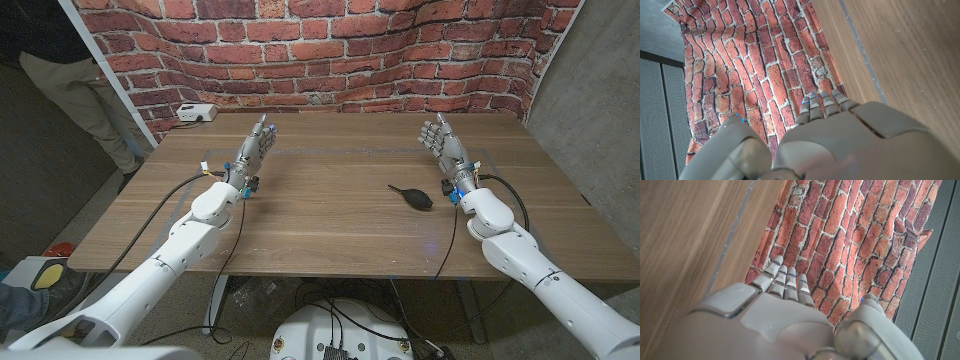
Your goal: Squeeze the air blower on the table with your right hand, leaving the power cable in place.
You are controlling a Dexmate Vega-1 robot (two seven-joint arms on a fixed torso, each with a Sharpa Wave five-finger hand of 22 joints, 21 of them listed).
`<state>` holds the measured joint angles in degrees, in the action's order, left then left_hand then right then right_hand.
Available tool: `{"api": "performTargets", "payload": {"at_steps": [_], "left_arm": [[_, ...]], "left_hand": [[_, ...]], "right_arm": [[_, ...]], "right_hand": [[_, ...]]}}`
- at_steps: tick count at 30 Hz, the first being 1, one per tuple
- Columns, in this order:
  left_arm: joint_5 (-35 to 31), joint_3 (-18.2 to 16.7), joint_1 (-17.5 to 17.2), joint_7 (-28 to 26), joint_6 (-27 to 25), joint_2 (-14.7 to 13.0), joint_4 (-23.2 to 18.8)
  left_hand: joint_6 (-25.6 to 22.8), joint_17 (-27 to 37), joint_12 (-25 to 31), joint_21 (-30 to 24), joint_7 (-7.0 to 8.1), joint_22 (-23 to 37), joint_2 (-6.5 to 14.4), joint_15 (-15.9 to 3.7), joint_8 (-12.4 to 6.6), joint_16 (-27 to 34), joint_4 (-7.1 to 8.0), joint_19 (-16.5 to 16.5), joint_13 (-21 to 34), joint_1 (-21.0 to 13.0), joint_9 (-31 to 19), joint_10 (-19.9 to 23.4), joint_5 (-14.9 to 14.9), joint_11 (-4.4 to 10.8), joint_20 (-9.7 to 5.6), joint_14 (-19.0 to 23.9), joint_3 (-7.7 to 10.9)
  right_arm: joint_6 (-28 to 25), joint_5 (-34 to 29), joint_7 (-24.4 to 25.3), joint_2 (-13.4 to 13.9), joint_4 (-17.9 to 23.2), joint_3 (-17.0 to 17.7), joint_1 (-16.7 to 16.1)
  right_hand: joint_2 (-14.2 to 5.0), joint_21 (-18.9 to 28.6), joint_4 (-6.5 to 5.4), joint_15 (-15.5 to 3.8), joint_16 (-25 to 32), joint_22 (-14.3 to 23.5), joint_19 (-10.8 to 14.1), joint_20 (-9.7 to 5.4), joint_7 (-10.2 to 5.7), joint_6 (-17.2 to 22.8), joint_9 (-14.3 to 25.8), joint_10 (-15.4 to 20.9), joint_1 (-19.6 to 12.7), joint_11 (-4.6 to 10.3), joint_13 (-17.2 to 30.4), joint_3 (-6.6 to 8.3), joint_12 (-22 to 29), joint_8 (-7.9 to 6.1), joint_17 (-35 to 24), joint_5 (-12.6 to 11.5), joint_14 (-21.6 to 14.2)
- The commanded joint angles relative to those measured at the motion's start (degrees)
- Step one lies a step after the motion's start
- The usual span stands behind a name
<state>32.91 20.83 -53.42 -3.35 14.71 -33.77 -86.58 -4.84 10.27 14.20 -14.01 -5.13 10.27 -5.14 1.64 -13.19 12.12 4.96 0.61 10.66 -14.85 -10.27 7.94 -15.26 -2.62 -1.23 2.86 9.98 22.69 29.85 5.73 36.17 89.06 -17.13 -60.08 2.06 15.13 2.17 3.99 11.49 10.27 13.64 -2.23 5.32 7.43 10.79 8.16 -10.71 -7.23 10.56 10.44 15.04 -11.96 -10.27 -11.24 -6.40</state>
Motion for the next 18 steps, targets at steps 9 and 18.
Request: {"api": "performTargets", "payload": {"at_steps": [9,18], "left_arm": [[-1.3,-0.8,-2.7,-3.0,1.4,-0.1,-2.9],[-1.8,-0.5,-2.6,-1.8,0.1,-1.6,-4.2]], "left_hand": [[-3.6,0.1,0.7,-0.1,0.10,0.1,0.9,-0.19,-1.00,0.3,-0.47,-1.3,0.2,-1.6,-0.3,3.3,0.0,0.53,-0.36,2.6,0.07],[-3.5,0.1,0.2,0.3,0.09,0.1,1.3,-0.17,-0.57,-0.1,-0.60,-0.8,0.2,-2.0,-0.3,3.1,0.1,0.35,-0.36,2.8,0.12]], "right_arm": [[1.0,-4.8,5.6,4.1,9.9,4.8,-10.3],[1.2,-8.3,8.6,5.1,13.4,7.6,-15.7]], "right_hand": [[-0.95,0.2,1.20,-0.20,0.2,0.1,2.0,-0.71,-0.28,1.6,0.2,2.5,-2.0,0.60,0.1,0.66,0.6,-0.42,-0.1,-0.1,-2.2],[-2.22,0.2,2.17,-0.38,0.2,0.1,3.1,-0.81,-0.56,2.6,0.2,4.2,-3.9,1.00,0.1,1.69,0.9,-0.61,-0.1,0.1,-3.4]]}}
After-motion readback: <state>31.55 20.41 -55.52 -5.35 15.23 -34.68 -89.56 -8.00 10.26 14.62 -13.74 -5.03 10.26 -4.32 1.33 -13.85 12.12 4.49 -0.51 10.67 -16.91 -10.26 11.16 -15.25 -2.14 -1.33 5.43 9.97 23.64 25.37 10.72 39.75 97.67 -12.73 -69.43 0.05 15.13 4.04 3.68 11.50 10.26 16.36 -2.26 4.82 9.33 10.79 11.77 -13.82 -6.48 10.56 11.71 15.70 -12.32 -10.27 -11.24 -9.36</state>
